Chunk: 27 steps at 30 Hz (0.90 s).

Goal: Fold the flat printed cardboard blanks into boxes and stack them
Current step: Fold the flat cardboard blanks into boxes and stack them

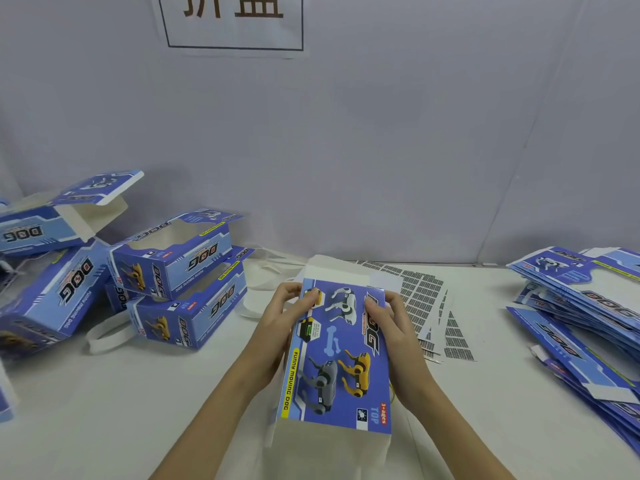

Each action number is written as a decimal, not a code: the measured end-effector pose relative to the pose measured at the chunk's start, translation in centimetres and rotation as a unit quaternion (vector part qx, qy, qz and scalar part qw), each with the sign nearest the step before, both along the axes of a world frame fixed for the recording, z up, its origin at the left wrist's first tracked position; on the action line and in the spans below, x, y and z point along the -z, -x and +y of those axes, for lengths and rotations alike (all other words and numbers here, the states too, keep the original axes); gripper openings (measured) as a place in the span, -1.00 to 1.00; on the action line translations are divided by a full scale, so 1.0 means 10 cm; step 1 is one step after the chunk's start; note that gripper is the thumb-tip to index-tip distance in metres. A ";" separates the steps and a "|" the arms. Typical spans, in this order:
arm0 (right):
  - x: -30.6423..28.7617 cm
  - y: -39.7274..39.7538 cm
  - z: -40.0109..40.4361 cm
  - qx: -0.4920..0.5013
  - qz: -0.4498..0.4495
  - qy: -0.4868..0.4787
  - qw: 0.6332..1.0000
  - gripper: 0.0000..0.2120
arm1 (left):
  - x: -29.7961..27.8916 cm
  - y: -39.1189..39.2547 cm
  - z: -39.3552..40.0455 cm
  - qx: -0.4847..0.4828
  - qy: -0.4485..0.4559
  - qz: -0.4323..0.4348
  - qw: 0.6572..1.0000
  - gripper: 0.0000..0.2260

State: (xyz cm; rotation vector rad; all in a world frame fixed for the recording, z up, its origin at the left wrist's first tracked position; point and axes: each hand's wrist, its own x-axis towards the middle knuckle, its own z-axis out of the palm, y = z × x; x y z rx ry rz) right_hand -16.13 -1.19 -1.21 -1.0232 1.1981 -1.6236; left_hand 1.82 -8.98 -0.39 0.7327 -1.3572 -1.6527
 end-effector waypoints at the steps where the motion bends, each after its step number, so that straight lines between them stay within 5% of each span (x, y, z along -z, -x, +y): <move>1: 0.01 -0.01 -0.01 -0.005 -0.002 -0.008 1.000 -0.53 | 0.00 0.00 0.00 0.000 -0.004 0.002 1.000 -0.56; 8: -0.04 -0.03 -0.13 0.003 0.047 -0.027 0.999 -0.50 | -0.01 -0.10 -0.02 -0.024 0.007 0.020 0.999 -0.75; 13: -0.10 -0.07 -0.24 -0.018 0.036 0.007 0.999 -0.53 | -0.03 -0.14 -0.09 -0.086 0.016 0.065 0.994 -0.56; 17: 0.00 -0.11 -0.21 -0.030 0.023 0.006 0.999 -0.63 | -0.01 -0.20 -0.15 -0.018 0.045 0.000 0.999 -0.70; 20: -0.01 -0.10 -0.20 0.016 0.000 0.028 0.999 -0.67 | -0.03 -0.18 -0.14 -0.054 0.105 -0.052 0.992 -0.69; 24: -0.06 -0.08 -0.21 0.176 -0.042 0.088 0.980 -0.69 | -0.17 -0.28 -0.13 -0.094 0.247 -0.175 0.949 -0.56; 27: -0.12 -0.04 -0.16 0.236 -0.052 0.140 0.960 -0.65 | -0.23 -0.29 -0.03 -0.152 0.442 -0.299 0.832 -0.26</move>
